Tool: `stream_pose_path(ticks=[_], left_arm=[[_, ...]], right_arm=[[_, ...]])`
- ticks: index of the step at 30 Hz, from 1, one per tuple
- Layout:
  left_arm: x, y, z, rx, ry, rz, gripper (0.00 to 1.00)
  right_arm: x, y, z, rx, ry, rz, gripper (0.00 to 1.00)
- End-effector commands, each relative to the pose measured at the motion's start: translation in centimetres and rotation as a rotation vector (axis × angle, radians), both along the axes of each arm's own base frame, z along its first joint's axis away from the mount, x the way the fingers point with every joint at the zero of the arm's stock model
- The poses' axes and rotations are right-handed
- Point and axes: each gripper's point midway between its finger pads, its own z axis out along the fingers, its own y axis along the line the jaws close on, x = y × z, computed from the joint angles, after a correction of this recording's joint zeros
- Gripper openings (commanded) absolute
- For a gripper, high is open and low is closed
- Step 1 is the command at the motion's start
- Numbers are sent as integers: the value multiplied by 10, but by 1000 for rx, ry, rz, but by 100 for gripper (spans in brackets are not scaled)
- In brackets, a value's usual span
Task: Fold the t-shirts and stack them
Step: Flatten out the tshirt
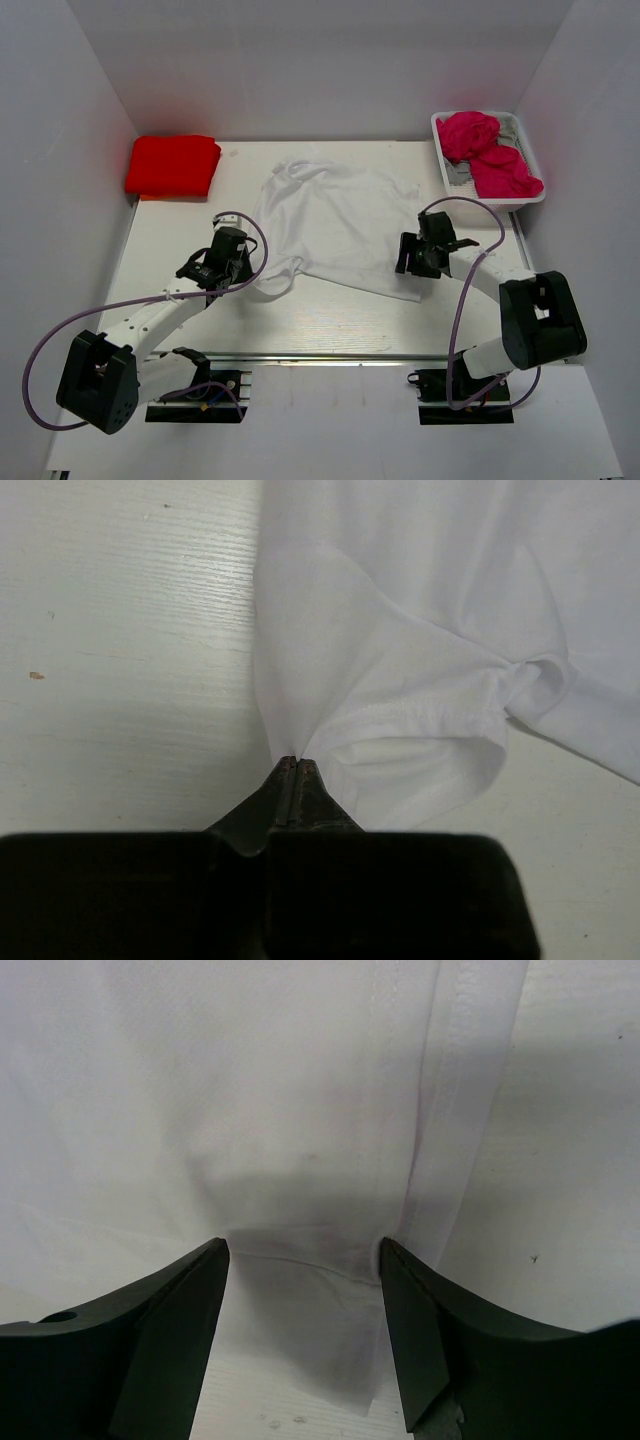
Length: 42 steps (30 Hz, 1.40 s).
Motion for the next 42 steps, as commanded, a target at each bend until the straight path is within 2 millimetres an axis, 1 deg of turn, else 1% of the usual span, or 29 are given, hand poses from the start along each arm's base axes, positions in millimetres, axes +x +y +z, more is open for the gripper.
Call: stream_pose_path(ticks=[1, 2, 3, 4, 6, 7, 9, 11, 14, 16, 18, 21, 24, 27, 30, 31, 32, 33, 34, 38, 41, 42], left_arm=[[0, 3, 7, -2, -16, 12, 0], [0, 3, 7, -2, -16, 12, 0], [0, 3, 7, -2, -16, 12, 0], [0, 3, 7, -2, -16, 12, 0], [0, 3, 7, -2, -16, 12, 0], [0, 3, 7, -2, -16, 12, 0], [0, 3, 7, -2, -16, 12, 0], [0, 3, 7, -2, -16, 12, 0], [2, 2, 8, -6, -25, 12, 0], [2, 2, 8, -6, -25, 12, 0], [2, 2, 8, -6, -25, 12, 0], [2, 2, 8, -6, -25, 12, 0], [2, 2, 8, -6, -25, 12, 0], [2, 2, 8, -6, -25, 12, 0], [2, 2, 8, -6, -25, 12, 0], [2, 2, 8, -6, -25, 12, 0], [2, 2, 10, -10, -33, 12, 0], [2, 2, 11, -10, -33, 12, 0], [2, 2, 11, -10, -33, 12, 0], [2, 2, 13, -14, -41, 12, 0], [4, 1, 17, -18, -49, 12, 0], [6, 0, 21, -23, -59, 12, 0]], right_arm=[[-6, -7, 1, -13, -4, -25, 68], [-8, -8, 0, -13, 1, -32, 66], [-7, -7, 4, -10, -14, -32, 64], [-8, -7, 4, -8, -8, -31, 62], [-8, -9, 7, -16, -21, -40, 55], [-9, -9, 8, -15, -17, -44, 54], [-9, -6, 12, 2, -30, -26, 49], [-11, -5, 12, 9, -29, -22, 49], [-16, -4, 10, 14, -8, -10, 54], [-18, -7, 7, 0, 3, -13, 60], [-20, -10, 5, -13, 9, -20, 62], [-22, -10, 4, -14, 15, -19, 62], [-22, -7, 3, -3, 17, -8, 59], [-23, -2, 4, 18, 14, 11, 51], [-21, -2, 7, 21, -2, 12, 34], [-21, -2, 8, 22, -4, 13, 26], [-21, -3, 9, 24, -10, 10, 20], [-20, -2, 11, 25, -18, 13, 8], [-19, -2, 14, 30, -29, 11, 0], [-18, -3, 19, 28, -54, 14, 0], [-14, -9, 25, 5, -85, -15, 0], [-10, -13, 34, -4, -124, -39, 0]])
